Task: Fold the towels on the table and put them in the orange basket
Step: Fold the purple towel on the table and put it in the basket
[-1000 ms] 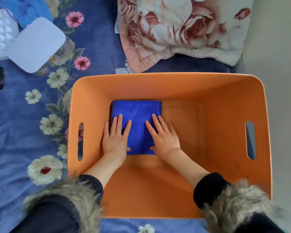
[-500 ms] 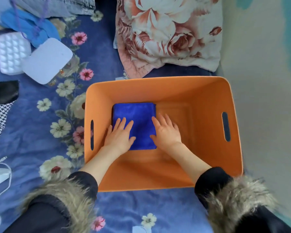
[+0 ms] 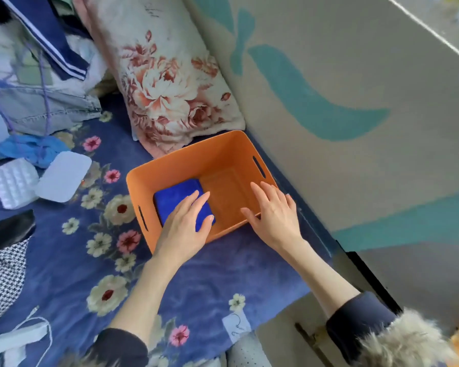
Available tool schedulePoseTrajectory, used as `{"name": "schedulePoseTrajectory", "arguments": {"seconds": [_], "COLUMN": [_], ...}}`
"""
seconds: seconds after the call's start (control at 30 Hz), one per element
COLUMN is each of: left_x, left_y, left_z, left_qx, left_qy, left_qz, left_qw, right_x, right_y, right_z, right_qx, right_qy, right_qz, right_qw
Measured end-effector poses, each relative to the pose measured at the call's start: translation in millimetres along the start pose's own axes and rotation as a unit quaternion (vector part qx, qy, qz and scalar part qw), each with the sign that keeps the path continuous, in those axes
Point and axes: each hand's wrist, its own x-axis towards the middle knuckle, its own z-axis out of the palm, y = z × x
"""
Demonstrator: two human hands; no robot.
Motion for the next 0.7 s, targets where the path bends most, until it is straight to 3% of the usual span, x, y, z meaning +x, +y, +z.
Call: {"name": "schedulePoseTrajectory", "arguments": {"seconds": [0.2,0.37,0.53,0.7], "left_x": [-26.4,-55.9,-108.1,-187.9], "left_y": [51.0,112.1,183.5,248.7], "left_z": [-11.7,5.2,40.4,77.4], "left_qx": [0.044,0.098,0.079,0.063], "left_qy": [-0.045,-0.097,-0.170,-0.237], "left_qz": [0.147,0.320,0.459,0.591], "left_qw": [0.987,0.937,0.868,0.769], "right_x": [-91.9,-202.8,-314.0,-427.3], "right_y": [16.7,32.3,41.4,32.5], "right_z": [-34.2,-36.8,-37.2,-32.3], "right_qx": [-0.004,-0.001,0.051,0.075], "right_qy": [0.097,0.137,0.195,0.254], "right_qz": [0.117,0.263,0.407,0.529], "right_qw": [0.988,0.955,0.891,0.806]}}
